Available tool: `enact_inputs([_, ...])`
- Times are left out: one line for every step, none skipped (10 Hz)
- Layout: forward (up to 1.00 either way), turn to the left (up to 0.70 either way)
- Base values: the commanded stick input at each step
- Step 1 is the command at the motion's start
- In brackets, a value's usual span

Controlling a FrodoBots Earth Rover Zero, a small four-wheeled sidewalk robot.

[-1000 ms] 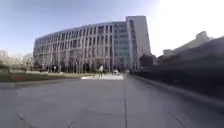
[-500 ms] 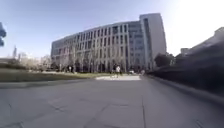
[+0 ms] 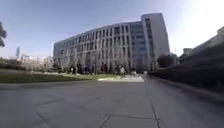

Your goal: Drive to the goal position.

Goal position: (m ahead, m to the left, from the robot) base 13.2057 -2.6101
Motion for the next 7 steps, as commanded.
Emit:
enact_inputs([1.0, 0.04])
enact_inputs([1.0, 0.04])
enact_inputs([1.0, 0.04])
enact_inputs([1.0, 0.04])
enact_inputs([1.0, 0.04])
enact_inputs([1.0, 0.04])
enact_inputs([1.0, 0.04])
